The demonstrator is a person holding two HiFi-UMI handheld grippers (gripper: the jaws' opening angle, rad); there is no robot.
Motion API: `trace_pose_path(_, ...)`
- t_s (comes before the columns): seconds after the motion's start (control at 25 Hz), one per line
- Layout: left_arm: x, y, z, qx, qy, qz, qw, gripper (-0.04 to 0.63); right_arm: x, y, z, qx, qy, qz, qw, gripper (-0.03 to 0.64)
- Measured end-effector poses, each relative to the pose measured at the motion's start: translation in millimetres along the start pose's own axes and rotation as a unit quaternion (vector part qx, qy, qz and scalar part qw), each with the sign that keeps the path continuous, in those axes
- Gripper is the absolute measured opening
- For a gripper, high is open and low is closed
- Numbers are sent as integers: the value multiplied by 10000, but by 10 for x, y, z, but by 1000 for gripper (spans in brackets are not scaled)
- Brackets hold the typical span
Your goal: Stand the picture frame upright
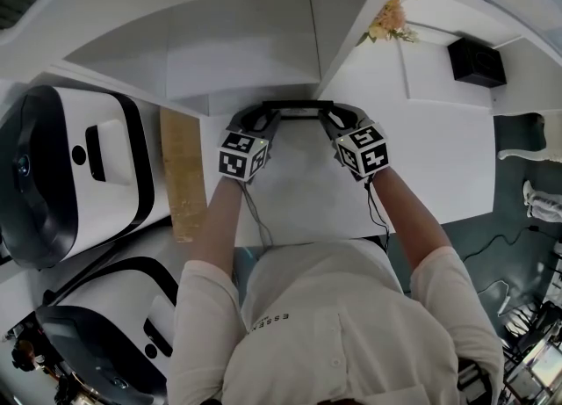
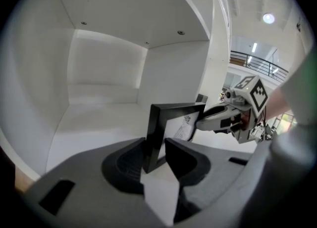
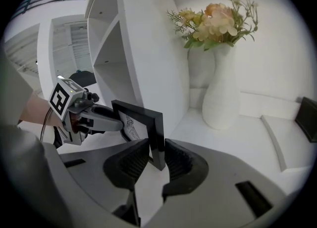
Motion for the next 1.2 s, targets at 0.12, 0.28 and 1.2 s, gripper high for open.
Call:
trace_pose_path(0.12,7,-13,-19,72,-105,-208,9997,108,27,35,-30,155,-61,181,9997,95)
trace_pose_path(0.28,3,-28,-3,-203,-152,-318,9992,118,41,35,-27,463,-49,144,9988,100)
trace_pose_path(1.2,-968,496,-150,96,692,-810,9943,228,-963,-273,-277,261,1095,387,9929,183)
Point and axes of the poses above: the fingertips, and each gripper's own axes: x forward along the fingers, y to its right, z out of its underside, the point moved 1 cm from there along -x, backward along the fingers, and after that the axes turned 7 degrees about -y, right-handed, at the moved point
